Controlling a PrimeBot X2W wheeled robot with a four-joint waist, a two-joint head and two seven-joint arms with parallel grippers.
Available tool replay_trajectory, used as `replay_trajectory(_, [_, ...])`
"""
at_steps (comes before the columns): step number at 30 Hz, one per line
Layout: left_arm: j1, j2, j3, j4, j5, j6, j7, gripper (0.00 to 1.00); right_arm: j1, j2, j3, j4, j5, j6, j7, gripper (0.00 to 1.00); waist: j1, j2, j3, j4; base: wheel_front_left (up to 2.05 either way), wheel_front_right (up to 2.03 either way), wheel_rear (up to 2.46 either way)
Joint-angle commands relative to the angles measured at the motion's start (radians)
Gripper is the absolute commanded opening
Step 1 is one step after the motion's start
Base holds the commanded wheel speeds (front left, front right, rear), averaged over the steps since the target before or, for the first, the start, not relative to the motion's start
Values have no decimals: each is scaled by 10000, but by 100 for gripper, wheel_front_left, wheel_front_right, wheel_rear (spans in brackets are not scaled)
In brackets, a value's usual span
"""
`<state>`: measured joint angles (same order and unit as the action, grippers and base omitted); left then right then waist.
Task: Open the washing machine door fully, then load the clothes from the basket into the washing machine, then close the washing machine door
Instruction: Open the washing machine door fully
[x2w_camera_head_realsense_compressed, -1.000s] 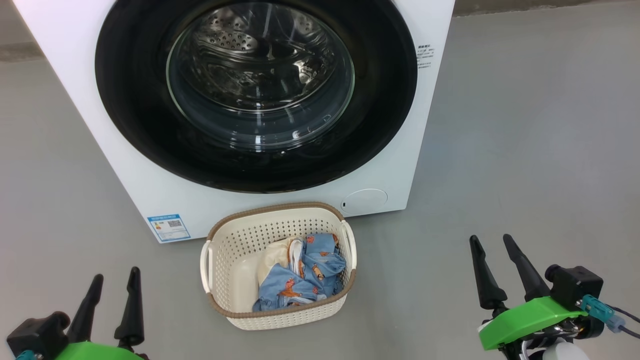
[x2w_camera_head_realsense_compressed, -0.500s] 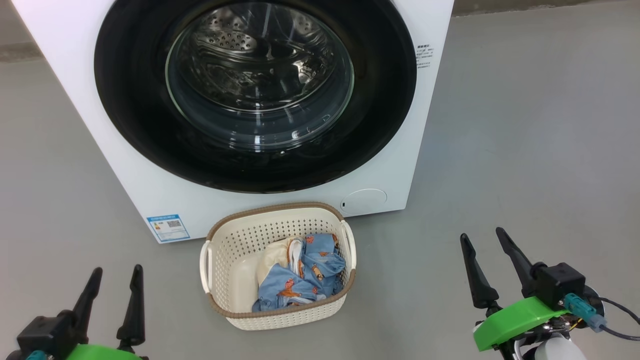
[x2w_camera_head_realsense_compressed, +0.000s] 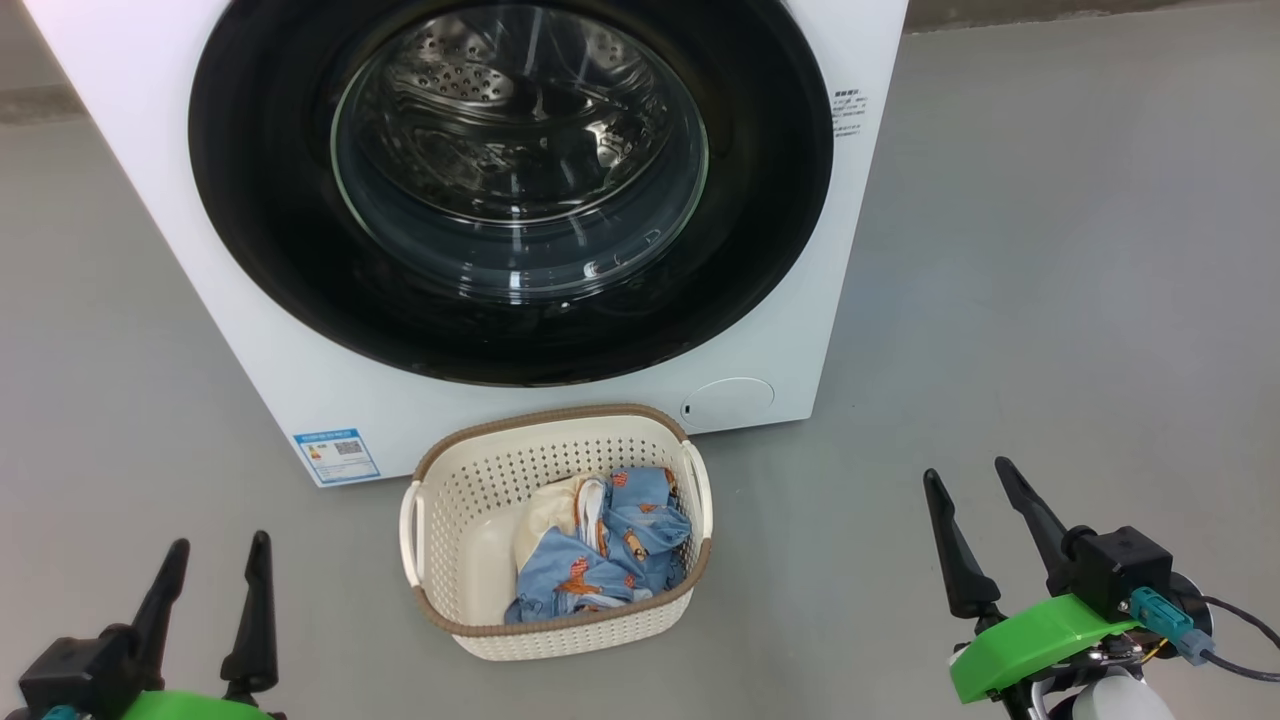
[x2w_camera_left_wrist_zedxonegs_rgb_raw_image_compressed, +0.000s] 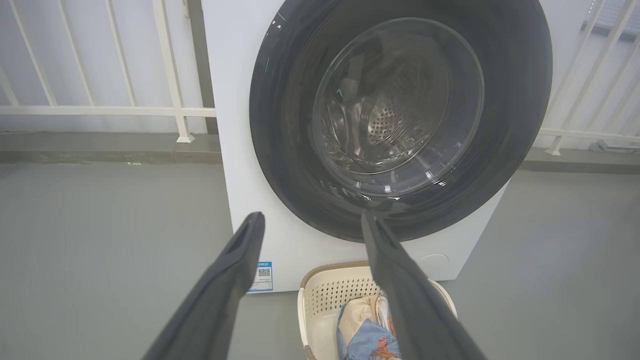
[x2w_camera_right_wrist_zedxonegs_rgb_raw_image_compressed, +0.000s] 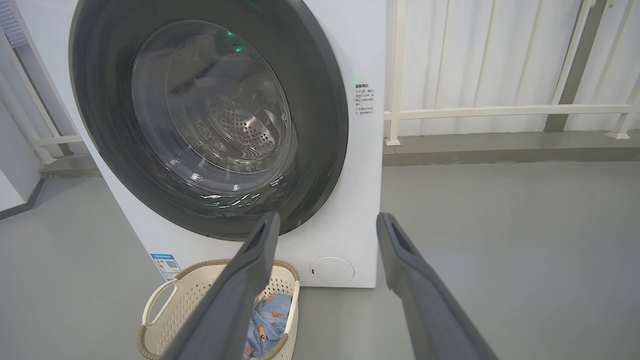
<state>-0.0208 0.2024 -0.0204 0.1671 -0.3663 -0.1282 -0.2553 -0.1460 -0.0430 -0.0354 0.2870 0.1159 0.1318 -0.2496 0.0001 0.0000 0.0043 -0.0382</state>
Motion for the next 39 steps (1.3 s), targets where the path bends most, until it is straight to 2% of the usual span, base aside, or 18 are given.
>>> replay_trajectory(1, [-359,179,399,-196,-5,-25,-65,100,-371,-72,254,-211,39,-11,-122,100,0,0,2,0,0,0,0])
replay_trajectory(20, [-450,265,442,35,-42,-25,-65,100,-353,-72,202,-279,170,-11,-122,100,0,0,34,33,12,12,-23])
replay_trajectory(39, [-562,123,870,-330,-65,-25,-65,100,-230,-72,17,-451,300,-11,-122,100,0,0,134,111,105,105,-210])
